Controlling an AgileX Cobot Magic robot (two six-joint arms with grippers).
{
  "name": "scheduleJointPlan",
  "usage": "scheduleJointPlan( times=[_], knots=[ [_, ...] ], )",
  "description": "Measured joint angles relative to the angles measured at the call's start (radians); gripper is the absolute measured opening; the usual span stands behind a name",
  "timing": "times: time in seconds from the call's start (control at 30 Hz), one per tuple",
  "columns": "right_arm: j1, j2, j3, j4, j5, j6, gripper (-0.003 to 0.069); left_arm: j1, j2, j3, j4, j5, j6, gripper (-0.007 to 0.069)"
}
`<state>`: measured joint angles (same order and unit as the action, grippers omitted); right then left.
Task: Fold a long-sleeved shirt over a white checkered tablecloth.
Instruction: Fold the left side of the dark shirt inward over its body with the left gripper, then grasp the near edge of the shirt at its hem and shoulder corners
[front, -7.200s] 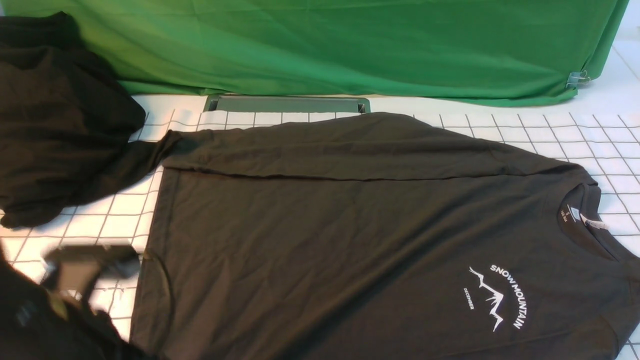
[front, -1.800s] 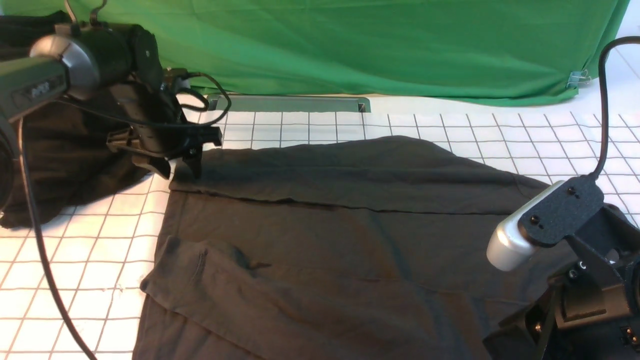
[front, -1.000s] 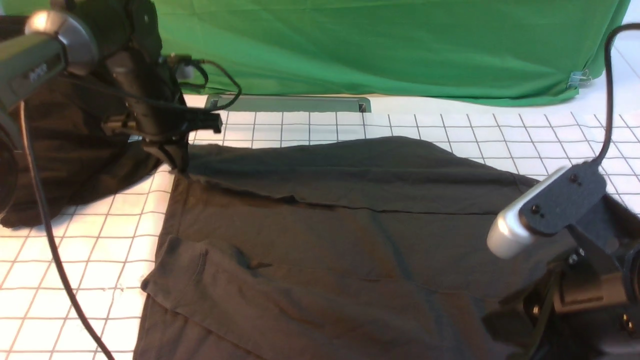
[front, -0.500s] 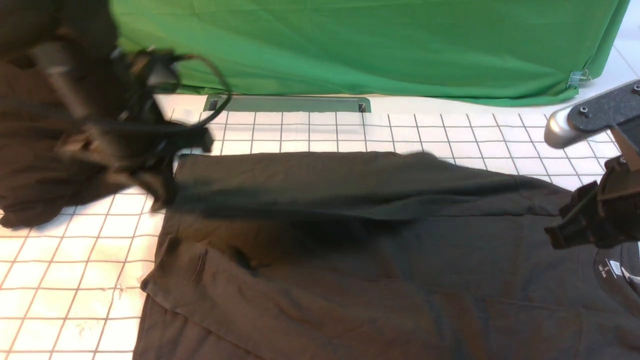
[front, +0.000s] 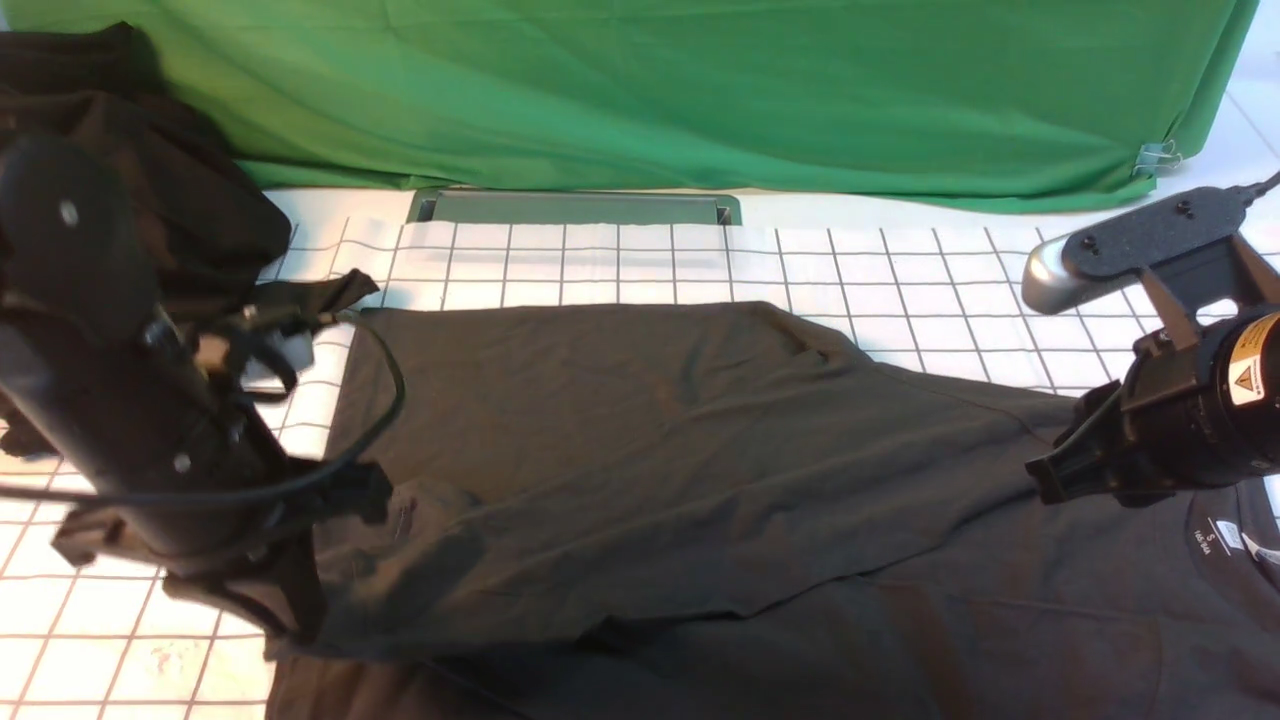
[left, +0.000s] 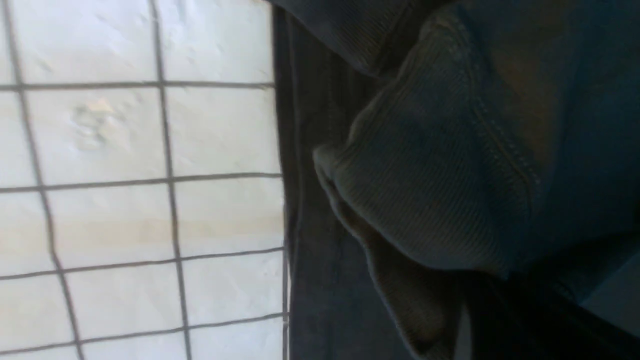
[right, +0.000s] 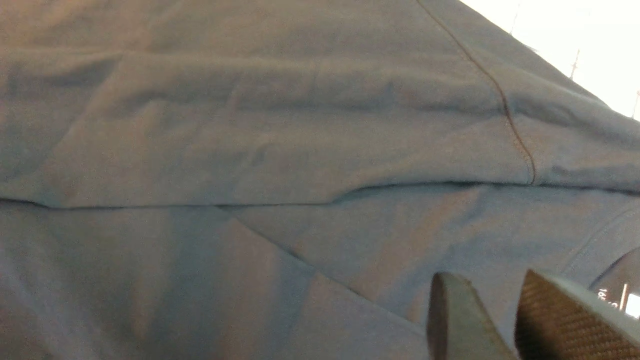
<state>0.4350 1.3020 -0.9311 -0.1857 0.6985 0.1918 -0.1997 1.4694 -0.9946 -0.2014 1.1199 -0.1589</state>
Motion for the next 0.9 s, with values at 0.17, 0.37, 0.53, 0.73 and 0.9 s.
scheduleJointPlan(
  times=[0.17,0.37,0.53,0.73,0.9],
  knots=[
    [0.0,0.0,0.0,0.015,0.0,-0.001,0.0196,-0.032,0.0,0.039,0.001,-0.046,0.017,0.0187],
    [0.0,0.0,0.0,0.032,0.004,-0.001,0.0209,-0.135,0.0,0.044,0.044,0.047,-0.011,0.0377],
    [0.0,0.0,0.0,0.038,0.033,-0.004,0.0215,-0.22,-0.054,0.11,0.049,0.08,-0.082,0.0402],
    [0.0,0.0,0.0,0.04,0.051,-0.026,0.0227,-0.405,-0.177,0.319,0.081,0.055,-0.29,0.0402],
    [0.0,0.0,0.0,0.041,0.049,-0.03,0.0233,-0.455,-0.2,0.454,0.092,-0.056,-0.423,0.0421]
  ],
)
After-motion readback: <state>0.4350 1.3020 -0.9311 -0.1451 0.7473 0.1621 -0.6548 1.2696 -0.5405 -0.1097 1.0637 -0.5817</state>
